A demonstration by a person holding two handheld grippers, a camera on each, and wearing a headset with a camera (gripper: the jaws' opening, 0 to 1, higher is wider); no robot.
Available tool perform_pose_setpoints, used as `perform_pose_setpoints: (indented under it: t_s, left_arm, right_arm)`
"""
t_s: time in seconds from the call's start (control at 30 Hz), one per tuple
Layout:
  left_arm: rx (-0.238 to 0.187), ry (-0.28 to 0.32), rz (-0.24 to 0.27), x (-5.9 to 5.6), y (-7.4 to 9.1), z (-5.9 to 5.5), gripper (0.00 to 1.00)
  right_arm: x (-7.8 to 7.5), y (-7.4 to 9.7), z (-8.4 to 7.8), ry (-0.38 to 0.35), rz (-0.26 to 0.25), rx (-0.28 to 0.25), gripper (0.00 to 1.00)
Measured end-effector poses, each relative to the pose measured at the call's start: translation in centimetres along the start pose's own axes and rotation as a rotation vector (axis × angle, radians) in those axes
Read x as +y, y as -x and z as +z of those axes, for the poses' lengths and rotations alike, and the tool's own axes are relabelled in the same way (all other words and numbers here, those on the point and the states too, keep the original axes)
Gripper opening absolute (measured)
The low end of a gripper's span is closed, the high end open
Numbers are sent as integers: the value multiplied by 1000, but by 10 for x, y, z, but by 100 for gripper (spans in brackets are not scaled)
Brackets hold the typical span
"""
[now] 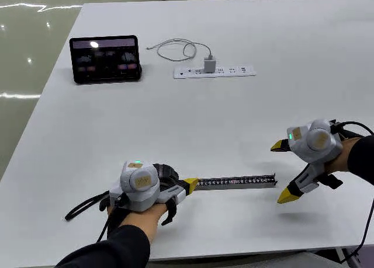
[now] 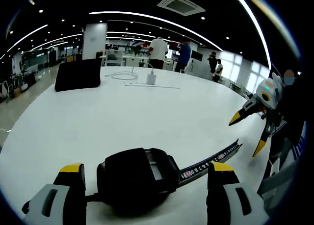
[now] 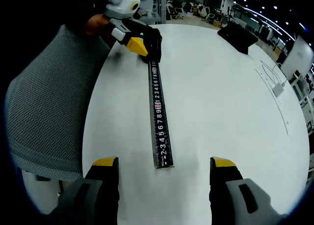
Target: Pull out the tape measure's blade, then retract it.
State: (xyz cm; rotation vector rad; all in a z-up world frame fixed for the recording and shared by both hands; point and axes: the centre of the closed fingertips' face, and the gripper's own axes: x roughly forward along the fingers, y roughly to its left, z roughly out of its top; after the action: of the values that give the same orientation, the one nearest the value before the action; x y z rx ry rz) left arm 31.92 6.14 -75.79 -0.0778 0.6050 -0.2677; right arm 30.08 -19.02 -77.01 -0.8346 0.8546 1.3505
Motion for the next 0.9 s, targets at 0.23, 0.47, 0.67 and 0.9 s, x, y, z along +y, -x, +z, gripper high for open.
perform_pose_setpoints:
  t_s: [0.23, 0.47, 0.67, 0.9]
  left_arm:
    - [-3, 3, 9, 5, -1, -1, 100]
    - [25, 1, -37, -7, -3, -7, 100]
    - [23, 3, -36, -6, -3, -6, 100]
    - [21, 13, -42, -7, -3, -6, 100]
  right_arm:
    - [5, -13, -8, 21, 34, 43, 49]
    - [4, -14, -7, 17, 43, 38, 42]
    - [1, -13, -12, 6, 48, 41, 29]
    - [2, -17, -15, 3, 65, 49, 15]
